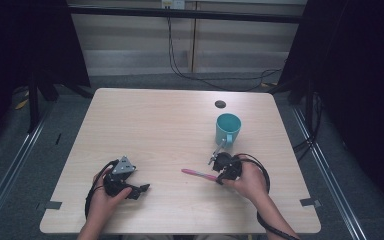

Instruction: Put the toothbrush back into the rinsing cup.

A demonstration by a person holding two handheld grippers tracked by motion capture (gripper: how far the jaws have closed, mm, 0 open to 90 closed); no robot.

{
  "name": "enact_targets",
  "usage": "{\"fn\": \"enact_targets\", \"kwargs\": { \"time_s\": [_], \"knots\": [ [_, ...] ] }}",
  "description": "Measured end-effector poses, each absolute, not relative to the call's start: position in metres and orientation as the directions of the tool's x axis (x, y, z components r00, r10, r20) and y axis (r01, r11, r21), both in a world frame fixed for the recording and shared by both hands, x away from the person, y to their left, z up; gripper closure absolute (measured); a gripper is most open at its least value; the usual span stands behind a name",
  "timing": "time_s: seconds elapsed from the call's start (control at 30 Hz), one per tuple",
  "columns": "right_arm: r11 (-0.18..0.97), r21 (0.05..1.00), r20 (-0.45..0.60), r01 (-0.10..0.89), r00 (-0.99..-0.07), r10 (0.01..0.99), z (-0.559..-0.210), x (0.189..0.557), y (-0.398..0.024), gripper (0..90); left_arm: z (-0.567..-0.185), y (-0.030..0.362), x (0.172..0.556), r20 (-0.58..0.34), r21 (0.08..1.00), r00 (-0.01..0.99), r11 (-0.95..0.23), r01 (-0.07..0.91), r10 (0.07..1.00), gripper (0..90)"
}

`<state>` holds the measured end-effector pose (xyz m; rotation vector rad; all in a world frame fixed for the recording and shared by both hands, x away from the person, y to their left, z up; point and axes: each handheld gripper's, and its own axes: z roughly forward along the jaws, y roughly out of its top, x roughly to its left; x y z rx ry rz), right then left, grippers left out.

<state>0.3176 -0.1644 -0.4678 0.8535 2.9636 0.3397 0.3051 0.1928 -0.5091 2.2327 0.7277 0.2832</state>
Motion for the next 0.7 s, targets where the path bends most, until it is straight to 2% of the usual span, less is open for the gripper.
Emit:
{"fn": "enact_targets", "kwargs": {
  "time_s": [0.3,0.7],
  "knots": [
    [0.847,0.230,-0.008,0.479,-0.869,0.494,-0.467,0.314,-0.164,84.0,-0.509,0.193,0.305,-0.027,0.724,0.814,-0.550,0.416,0.580,13.9],
    [0.846,0.269,-0.027,0.461,-0.874,0.485,-0.446,0.311,-0.166,84.1,-0.509,0.193,0.306,-0.018,0.718,0.835,-0.574,0.394,0.550,11.0]
  ]
}}
